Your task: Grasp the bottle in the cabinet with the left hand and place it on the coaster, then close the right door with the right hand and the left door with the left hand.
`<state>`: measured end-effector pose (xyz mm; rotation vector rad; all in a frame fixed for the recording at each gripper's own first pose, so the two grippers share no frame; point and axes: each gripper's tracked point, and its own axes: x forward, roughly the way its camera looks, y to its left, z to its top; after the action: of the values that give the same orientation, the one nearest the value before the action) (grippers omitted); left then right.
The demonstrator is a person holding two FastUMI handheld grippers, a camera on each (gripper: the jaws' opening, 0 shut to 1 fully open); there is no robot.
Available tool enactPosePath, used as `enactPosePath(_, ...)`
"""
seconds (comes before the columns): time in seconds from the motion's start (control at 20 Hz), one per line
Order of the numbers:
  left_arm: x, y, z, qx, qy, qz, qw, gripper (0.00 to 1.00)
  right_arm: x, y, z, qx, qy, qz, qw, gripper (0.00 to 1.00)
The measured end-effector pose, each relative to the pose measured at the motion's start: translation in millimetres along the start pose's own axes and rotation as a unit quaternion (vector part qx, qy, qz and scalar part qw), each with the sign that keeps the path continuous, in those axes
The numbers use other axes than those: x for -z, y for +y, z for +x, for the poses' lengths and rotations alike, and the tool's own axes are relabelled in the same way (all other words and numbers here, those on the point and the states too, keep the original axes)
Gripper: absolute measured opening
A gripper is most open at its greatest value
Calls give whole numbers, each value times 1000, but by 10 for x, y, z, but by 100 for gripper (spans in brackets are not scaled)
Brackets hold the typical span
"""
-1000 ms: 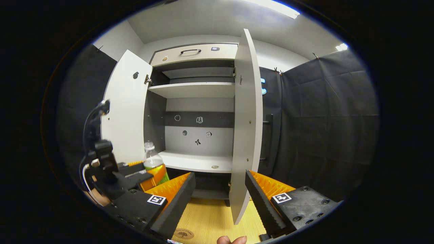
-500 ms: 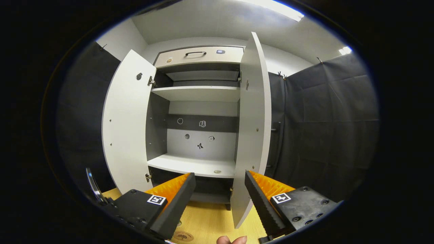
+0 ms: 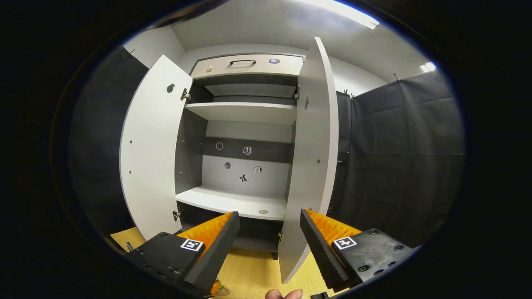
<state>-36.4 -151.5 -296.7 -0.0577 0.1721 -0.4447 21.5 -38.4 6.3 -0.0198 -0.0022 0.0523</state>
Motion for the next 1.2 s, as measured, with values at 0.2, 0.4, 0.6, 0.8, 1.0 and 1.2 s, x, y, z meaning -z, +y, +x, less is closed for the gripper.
enactPosePath(0.2, 160, 0, 70, 6, 11, 9, 1000, 79, 36, -28, 68, 6, 4, -11, 1000, 97)
enactPosePath(0.4, 265, 7, 60, 2, 23, 5, 1000, 80, 96, -11, 89, 8, 12, -17, 1000, 97)
enactPosePath(0.6, 355, 0, 74, 12, 43, 7, 999, 84, 118, 28, 97, 5, 18, -18, 1000, 98)
enactPosePath(0.8, 372, -36, -1, 20, 49, 2, 999, 95, 112, 66, 63, 2, 17, -15, 1000, 98)
enactPosePath(1.0, 451, -54, -161, 23, 67, 5, 997, 95, 120, 56, 8, 4, 22, -6, 1000, 98)
enactPosePath(1.2, 371, 3, -475, 8, 72, -3, 997, 95, 138, 27, -57, -11, 35, 26, 999, 98)
